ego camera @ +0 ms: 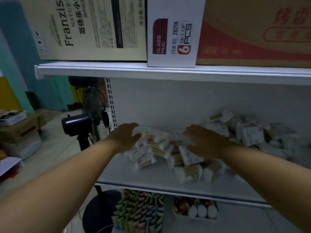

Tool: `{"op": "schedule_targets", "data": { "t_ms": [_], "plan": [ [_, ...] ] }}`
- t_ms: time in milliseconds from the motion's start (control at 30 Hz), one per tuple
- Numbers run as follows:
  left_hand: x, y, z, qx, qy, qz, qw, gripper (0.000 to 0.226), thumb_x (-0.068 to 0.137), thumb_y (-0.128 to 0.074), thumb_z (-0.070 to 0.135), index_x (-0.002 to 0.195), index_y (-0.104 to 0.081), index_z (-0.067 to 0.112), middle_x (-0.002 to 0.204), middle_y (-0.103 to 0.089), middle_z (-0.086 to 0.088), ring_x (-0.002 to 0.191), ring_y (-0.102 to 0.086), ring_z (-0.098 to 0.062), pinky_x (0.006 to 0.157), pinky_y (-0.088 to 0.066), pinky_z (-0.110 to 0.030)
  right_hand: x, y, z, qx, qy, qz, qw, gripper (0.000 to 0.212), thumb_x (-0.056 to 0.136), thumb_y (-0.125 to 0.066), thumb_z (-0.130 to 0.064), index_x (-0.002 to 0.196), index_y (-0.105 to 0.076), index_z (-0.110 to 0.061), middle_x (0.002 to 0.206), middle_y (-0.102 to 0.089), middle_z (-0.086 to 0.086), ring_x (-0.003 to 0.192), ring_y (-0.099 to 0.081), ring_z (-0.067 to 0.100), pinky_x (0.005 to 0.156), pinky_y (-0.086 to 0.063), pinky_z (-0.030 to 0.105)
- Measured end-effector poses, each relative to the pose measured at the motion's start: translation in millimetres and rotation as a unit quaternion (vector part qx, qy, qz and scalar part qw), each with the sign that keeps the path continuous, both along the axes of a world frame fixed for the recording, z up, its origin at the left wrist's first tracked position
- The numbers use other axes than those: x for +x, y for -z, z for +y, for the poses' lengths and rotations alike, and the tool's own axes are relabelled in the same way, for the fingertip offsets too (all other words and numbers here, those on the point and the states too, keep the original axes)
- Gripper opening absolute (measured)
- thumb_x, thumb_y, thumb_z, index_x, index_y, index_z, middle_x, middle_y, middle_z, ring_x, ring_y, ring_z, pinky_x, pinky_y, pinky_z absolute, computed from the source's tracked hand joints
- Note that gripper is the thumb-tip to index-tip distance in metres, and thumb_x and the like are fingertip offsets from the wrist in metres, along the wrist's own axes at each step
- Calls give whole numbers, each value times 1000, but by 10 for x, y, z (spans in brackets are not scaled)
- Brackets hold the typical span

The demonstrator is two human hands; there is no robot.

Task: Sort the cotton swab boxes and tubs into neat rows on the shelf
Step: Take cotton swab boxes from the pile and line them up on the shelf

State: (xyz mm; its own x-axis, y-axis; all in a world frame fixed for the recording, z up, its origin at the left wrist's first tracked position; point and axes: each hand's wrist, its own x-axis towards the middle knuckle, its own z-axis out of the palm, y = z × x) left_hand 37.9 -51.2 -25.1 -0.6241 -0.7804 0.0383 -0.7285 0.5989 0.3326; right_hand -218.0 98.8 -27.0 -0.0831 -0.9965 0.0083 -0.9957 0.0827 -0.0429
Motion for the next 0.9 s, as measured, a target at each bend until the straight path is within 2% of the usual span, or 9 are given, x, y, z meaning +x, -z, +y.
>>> {"op": "schedule_targets", "data": {
  "t_ms": [100, 167, 233, 400, 533, 633, 700, 800, 900],
  "plan": [
    [-77, 53, -161, 52, -8, 91, 994, 48, 94, -48, 45, 138, -40, 27, 136, -50, -1, 105, -58, -19, 83, -44, -24, 76, -23, -114, -41, 16, -29, 999, 59, 93, -49, -45, 144, -33, -20, 150, -34, 3, 136, -32, 19, 108, -25, 28],
    [-173, 53, -258, 105, -38, 142, 984, 31, 90, -56, 42, 116, -55, 25, 106, -62, 0, 76, -61, -14, 64, -44, -20, 96, 60, -175, -37, 17, -39, 998, 60, 91, -48, -50, 143, -35, -24, 147, -39, 2, 133, -36, 19, 107, -29, 30],
    [-269, 39, -336, 117, -55, 150, 980, 21, 87, -59, 38, 88, -59, 17, 83, -62, -5, 63, -57, -18, 61, -42, -21, 82, 123, -254, -13, 9, -26, 1000, 61, 91, -45, -54, 144, -32, -27, 147, -39, 0, 134, -35, 18, 108, -29, 31],
    [-398, -33, -371, 122, -63, 52, 989, 61, 78, -58, 63, 44, -38, 16, 37, -43, 3, 30, -41, -12, 49, -36, -20, 39, -8, -551, -30, 38, -22, 999, 61, 93, -44, -53, 144, -34, -21, 142, -47, 5, 125, -46, 21, 98, -35, 26],
    [-447, -86, -406, 200, -71, 14, 977, 56, 65, -70, 64, 72, -64, 9, 78, -70, -5, 59, -58, -16, 48, -40, -19, 75, -87, -665, -35, 34, -47, 998, 64, 87, -44, -62, 141, -37, -27, 131, -54, 0, 86, -52, 4, 75, -35, 19],
    [-456, -15, -434, 304, -87, 112, 942, 40, 64, -80, 49, 72, -67, 12, 74, -67, -3, 59, -53, -16, 48, -34, -18, 143, -115, -685, -40, 14, -91, 995, 82, 73, -42, -73, 142, -34, -30, 132, -52, -3, 68, -36, -10, 69, -32, 16],
    [-445, -9, -458, 365, -83, 171, 912, 27, 69, -80, 38, 73, -68, 14, 73, -68, -1, 61, -56, -14, 54, -40, -20, 230, -123, -656, -59, 20, -136, 989, 91, 66, -39, -74, 143, -33, -28, 135, -49, -2, 73, -38, -10, 75, -33, 18],
    [-385, -32, -522, 410, -56, 293, 862, 17, 77, -76, 20, 76, -62, 10, 70, -67, -5, 65, -63, -17, 69, -54, -29, 354, -83, -642, -59, 51, -133, 988, 83, 75, -43, -69, 143, -35, -22, 142, -45, 0, 100, -50, 6, 85, -35, 19],
    [-259, -28, -611, 433, -22, 425, 795, 16, 83, -69, 11, 79, -53, 11, 76, -64, -9, 59, -61, -19, 64, -55, -31, 458, -9, -659, -50, 108, -97, 988, 76, 77, -42, -72, 126, -55, -15, 128, -56, 5, 112, -54, 21, 92, -41, 30]
  ]
}}
